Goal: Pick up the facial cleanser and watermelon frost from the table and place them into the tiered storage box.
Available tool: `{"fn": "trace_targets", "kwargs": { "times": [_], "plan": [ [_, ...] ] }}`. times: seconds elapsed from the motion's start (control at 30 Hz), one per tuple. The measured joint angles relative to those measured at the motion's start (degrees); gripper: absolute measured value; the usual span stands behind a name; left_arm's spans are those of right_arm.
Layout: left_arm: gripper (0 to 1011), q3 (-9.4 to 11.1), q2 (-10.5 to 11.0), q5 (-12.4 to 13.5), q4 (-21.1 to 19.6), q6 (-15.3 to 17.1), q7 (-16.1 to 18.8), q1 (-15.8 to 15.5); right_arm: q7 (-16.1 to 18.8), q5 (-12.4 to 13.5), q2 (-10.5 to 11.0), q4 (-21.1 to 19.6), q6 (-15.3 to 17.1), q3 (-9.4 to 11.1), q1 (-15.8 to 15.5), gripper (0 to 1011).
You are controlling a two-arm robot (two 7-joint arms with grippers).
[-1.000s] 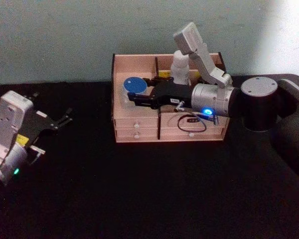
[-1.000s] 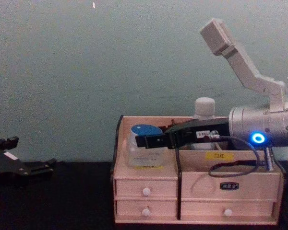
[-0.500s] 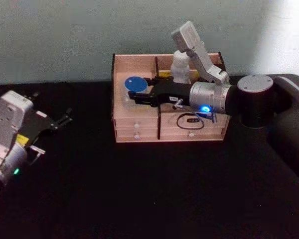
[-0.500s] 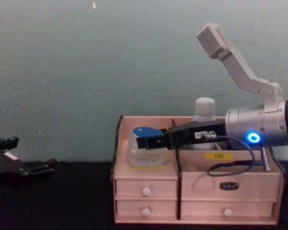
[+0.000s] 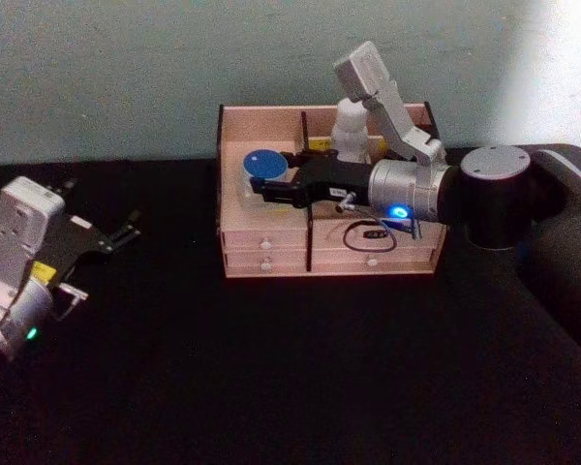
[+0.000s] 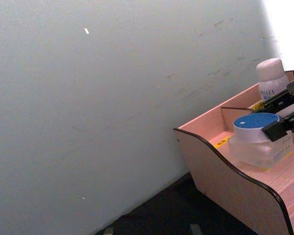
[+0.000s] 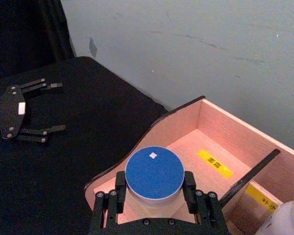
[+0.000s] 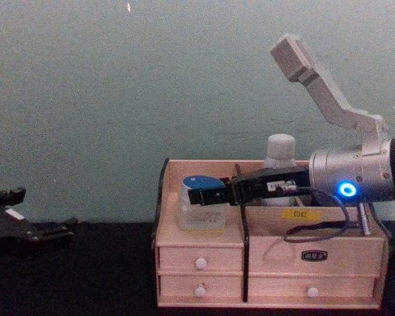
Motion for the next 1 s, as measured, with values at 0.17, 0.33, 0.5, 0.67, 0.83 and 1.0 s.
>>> {"fn": "trace_targets", "kwargs": {
  "times": [0.17, 0.33, 0.5, 0.67, 0.83, 1.0],
  "plan": [
    [1001, 0.0, 0.0, 0.0, 0.0, 0.0, 0.0, 0.0, 0.0, 0.0, 0.0, 0.0, 0.0, 0.0, 0.0, 704],
    [1001, 0.0, 0.0, 0.0, 0.0, 0.0, 0.0, 0.0, 0.0, -0.1, 0.0, 0.0, 0.1, 0.0, 0.0, 711],
    [1001, 0.0, 0.0, 0.0, 0.0, 0.0, 0.0, 0.0, 0.0, -0.1, 0.0, 0.0, 0.1, 0.0, 0.0, 865],
    [1001, 0.0, 0.0, 0.0, 0.0, 0.0, 0.0, 0.0, 0.0, -0.1, 0.0, 0.0, 0.1, -0.1, 0.0, 978],
    [1001, 0.0, 0.0, 0.0, 0.0, 0.0, 0.0, 0.0, 0.0, -0.1, 0.0, 0.0, 0.1, -0.1, 0.0, 1000],
    [1001, 0.0, 0.0, 0.0, 0.0, 0.0, 0.0, 0.0, 0.0, -0.1, 0.0, -0.1, 0.1, -0.1, 0.0, 1000]
  ]
}}
